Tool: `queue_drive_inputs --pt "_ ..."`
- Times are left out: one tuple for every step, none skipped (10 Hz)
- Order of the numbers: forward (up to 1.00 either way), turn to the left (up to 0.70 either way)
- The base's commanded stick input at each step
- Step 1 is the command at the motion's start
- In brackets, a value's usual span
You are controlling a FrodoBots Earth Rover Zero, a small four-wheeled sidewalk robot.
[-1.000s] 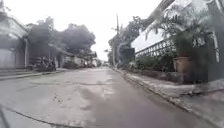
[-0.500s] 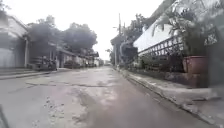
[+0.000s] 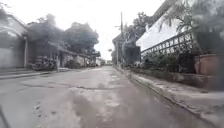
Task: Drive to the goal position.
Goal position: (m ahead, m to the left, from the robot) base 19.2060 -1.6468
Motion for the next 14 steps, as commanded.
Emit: queue_drive_inputs --pt "0.70 0.00" --pt "0.70 0.00" --pt "0.70 0.00" --pt "0.70 0.00" --pt "0.70 0.00" --pt "0.70 0.00" --pt "0.70 0.00" --pt "0.70 0.00" --pt "0.70 0.00" --pt "0.70 0.00" --pt "0.70 0.00" --pt "0.70 0.00" --pt "0.70 0.00" --pt "0.70 0.00"
